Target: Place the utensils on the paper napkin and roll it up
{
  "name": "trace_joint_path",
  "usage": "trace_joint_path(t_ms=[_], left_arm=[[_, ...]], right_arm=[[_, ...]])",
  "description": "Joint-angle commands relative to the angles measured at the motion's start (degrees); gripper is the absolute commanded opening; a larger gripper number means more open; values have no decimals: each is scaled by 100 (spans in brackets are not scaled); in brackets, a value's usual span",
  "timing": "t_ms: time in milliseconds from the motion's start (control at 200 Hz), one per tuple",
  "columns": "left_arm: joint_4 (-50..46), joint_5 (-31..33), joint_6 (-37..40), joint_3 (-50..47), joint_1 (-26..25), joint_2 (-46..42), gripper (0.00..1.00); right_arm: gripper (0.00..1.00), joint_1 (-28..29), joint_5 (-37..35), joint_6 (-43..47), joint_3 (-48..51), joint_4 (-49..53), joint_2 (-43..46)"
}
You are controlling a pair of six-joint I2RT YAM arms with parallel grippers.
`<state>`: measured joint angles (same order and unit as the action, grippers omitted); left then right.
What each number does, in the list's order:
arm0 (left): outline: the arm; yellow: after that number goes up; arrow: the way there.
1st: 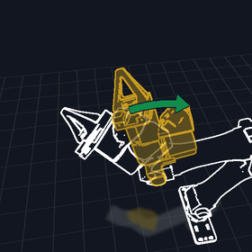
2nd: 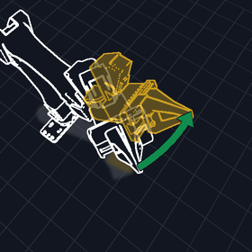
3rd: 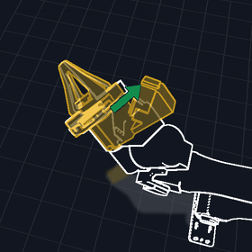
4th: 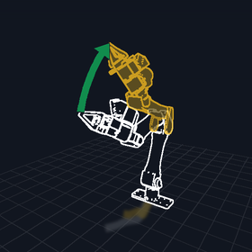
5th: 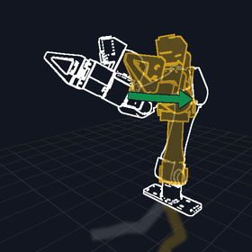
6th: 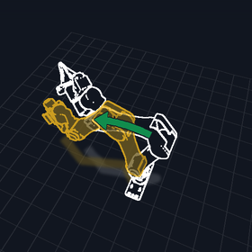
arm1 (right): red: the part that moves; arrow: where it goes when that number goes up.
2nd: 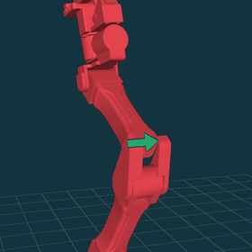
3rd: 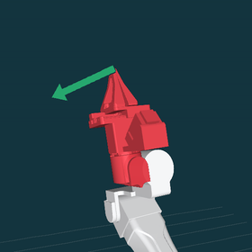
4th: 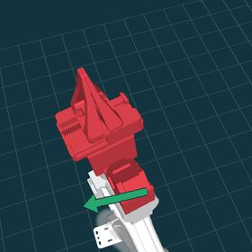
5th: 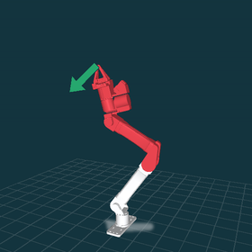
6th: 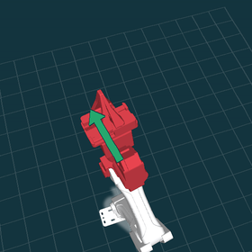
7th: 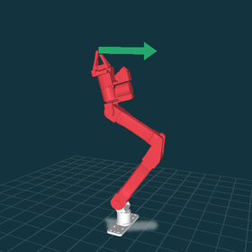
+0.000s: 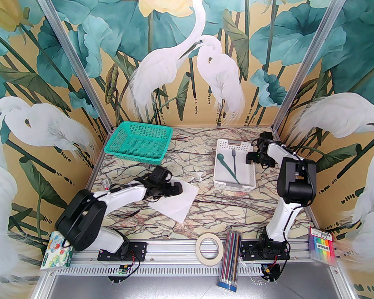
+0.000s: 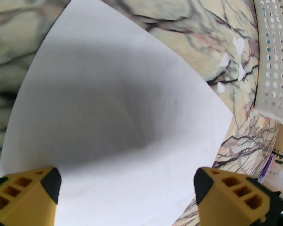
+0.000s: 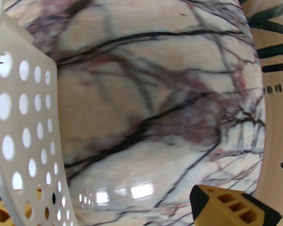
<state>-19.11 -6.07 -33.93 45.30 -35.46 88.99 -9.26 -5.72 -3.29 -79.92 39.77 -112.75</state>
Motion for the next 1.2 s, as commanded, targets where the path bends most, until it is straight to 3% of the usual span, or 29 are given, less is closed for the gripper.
trace_joint_path(t_ms=[0,175,540,915,1195], left_arm=[[-356,338,434,553,-360,541,99],[-616,461,857,1514,-752,1359,100],[-544,262,1005,2557,-823,2225,99],[-621,-21,1173,3079,-821,1804,100],[-1031,396,926,3200,-614,949,99]], right_arm=[[99,-148,-335,65,-212,140,-142],[99,-239,-633,222,-318,129,-304],[99,-489,-712,232,-351,129,-378],[99,-489,281,35,-287,20,222],[99,-482,1003,-270,-85,-53,1191]])
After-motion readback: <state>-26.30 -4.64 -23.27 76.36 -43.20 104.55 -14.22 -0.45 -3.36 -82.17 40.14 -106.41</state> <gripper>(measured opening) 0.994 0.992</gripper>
